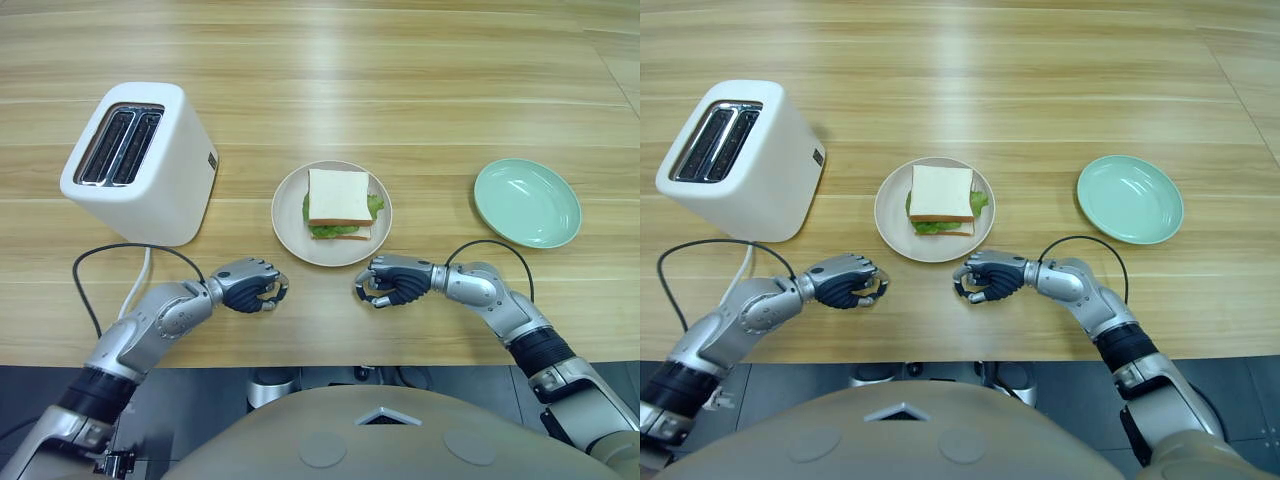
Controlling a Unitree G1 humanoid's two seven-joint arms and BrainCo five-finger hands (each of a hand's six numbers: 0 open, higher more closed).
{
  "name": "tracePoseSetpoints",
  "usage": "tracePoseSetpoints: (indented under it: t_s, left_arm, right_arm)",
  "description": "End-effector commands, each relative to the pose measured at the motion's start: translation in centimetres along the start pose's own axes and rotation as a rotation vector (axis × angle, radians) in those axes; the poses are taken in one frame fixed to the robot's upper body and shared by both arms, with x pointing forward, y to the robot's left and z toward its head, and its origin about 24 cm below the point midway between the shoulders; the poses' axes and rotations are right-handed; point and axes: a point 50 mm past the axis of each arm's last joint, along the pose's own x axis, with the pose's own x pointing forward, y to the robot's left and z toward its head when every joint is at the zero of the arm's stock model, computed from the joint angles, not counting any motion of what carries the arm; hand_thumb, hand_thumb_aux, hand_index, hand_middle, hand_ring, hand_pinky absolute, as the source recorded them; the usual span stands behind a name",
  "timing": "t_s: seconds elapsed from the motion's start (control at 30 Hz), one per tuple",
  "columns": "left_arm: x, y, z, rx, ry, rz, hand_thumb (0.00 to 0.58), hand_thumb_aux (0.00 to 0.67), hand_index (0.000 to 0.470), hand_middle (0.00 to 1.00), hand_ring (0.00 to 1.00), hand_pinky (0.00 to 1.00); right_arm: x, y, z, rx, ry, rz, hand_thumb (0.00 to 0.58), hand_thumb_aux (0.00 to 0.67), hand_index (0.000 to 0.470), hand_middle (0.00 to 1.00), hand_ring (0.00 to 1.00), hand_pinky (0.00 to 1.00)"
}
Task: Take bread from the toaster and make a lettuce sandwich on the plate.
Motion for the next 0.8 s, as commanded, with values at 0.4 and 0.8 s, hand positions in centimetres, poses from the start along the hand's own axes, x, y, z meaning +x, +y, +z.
tracePoseSetpoints:
  t_s: [0.4,0.8]
  left_arm:
    - [4.0,2.1,-2.0,0.097,0.008,0.064,0.580,0.670,0.460,1.00,1.00,1.00]
    - [7.5,7.0,-5.8,0.110,0.129,0.158,0.580,0.670,0.460,1.00,1.00,1.00]
  right_arm:
    - [2.1,-3.3,-3.3,-0.113,0.153,-0.073,0.580,0.670,0.460,1.00,1.00,1.00]
    - [3.4,-6.4,-5.1,-0.102,0.227,-0.161,0.580,0.670,0.460,1.00,1.00,1.00]
